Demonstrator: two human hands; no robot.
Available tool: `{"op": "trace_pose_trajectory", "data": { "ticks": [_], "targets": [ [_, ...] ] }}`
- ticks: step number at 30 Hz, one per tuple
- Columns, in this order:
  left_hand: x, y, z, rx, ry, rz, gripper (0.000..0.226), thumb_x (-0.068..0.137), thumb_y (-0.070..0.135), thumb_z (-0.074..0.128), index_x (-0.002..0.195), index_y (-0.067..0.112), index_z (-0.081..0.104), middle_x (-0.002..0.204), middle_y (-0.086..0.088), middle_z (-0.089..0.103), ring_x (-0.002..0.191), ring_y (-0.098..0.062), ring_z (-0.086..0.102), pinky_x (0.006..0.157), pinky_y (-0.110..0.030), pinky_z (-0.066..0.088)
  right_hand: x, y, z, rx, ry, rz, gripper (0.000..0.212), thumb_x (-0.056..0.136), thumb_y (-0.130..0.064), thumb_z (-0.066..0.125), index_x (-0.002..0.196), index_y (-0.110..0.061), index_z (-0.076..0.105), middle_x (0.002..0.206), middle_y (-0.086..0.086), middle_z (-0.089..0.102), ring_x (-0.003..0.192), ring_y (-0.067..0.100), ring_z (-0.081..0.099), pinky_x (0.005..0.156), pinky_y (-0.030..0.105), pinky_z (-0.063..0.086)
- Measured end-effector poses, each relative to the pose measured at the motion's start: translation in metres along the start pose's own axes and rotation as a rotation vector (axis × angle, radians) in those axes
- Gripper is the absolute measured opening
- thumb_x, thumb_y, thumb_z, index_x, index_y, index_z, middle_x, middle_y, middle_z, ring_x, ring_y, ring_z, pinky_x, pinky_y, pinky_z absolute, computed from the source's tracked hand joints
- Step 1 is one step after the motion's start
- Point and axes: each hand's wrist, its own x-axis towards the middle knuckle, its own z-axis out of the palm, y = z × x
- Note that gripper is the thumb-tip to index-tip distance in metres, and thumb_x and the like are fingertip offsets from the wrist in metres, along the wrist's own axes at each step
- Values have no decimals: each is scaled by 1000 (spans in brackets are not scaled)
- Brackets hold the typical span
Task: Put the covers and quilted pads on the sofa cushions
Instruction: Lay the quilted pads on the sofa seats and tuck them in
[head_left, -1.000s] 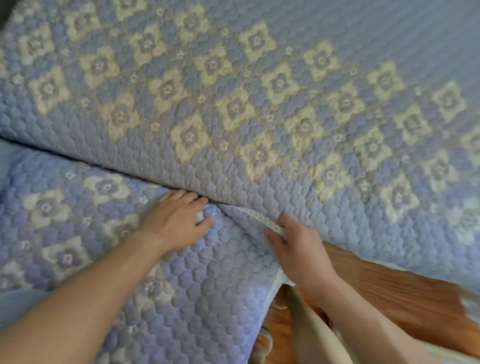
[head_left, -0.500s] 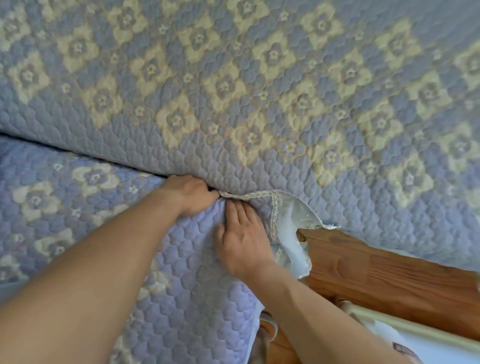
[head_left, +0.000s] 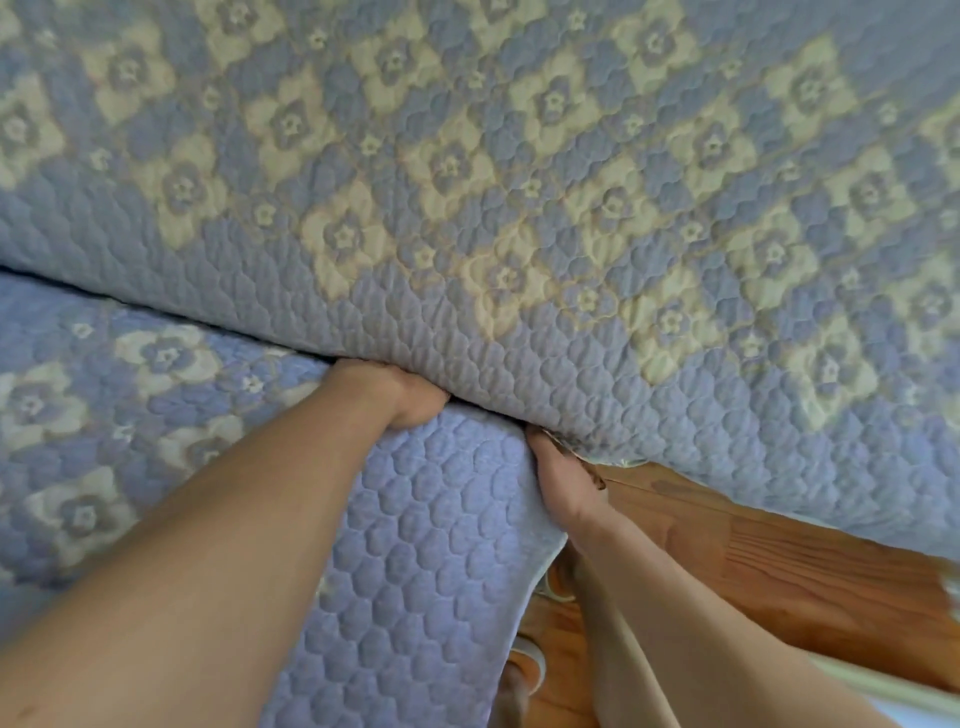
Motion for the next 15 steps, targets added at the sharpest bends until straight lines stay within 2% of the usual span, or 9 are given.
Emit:
{"op": "trace_pose_trajectory", "data": {
  "ticks": [2,3,5,6,8,11,15],
  "targets": [
    [20,5,5,-4,-48,-80,78,84,65,25,157,42,16,167,7,13,150,-27,23,122,-50,21,2,-1,-5,-154,24,-60,43,106,-33,33,125,-4,58,133,12,57,114,23,50,98,36,37],
    [23,5,5,15,-19,-83,77,84,63,26,157,40,18,167,5,16,150,-27,24,121,-50,22,5,-2,-6,-148,13,-68,39,105,-32,34,121,-7,59,134,13,57,117,25,51,100,37,37],
    [12,6,3,51,62,-30,64,93,53,28,155,36,30,163,5,27,147,-25,31,120,-45,26,9,-3,-6,-89,-35,-38,31,103,-39,35,121,-26,56,140,4,54,122,20,49,107,37,36],
    [4,6,2,48,76,5,56,98,47,29,152,35,37,161,4,33,144,-25,35,118,-42,29,11,0,-4,-76,-44,-26,32,102,-42,35,125,-30,54,143,3,53,124,20,49,109,38,35],
    [-7,4,-4,7,9,66,49,103,40,30,150,32,41,159,2,36,141,-23,37,117,-40,27,10,1,-2,-154,-35,-46,42,104,-47,33,134,-27,54,145,5,52,129,24,48,111,39,34],
    [-6,-1,-13,9,-127,97,49,103,40,30,150,32,41,159,2,35,141,-22,36,119,-40,24,2,0,-2,-247,-16,-132,54,101,-61,31,140,-32,54,147,-5,51,136,19,44,113,36,32],
    [2,-1,-22,58,-188,97,57,100,50,32,155,35,30,163,4,26,145,-21,31,120,-42,24,14,3,2,-195,-32,-127,58,97,-68,33,143,-37,49,148,-11,46,139,15,40,116,34,26]
  ]
}}
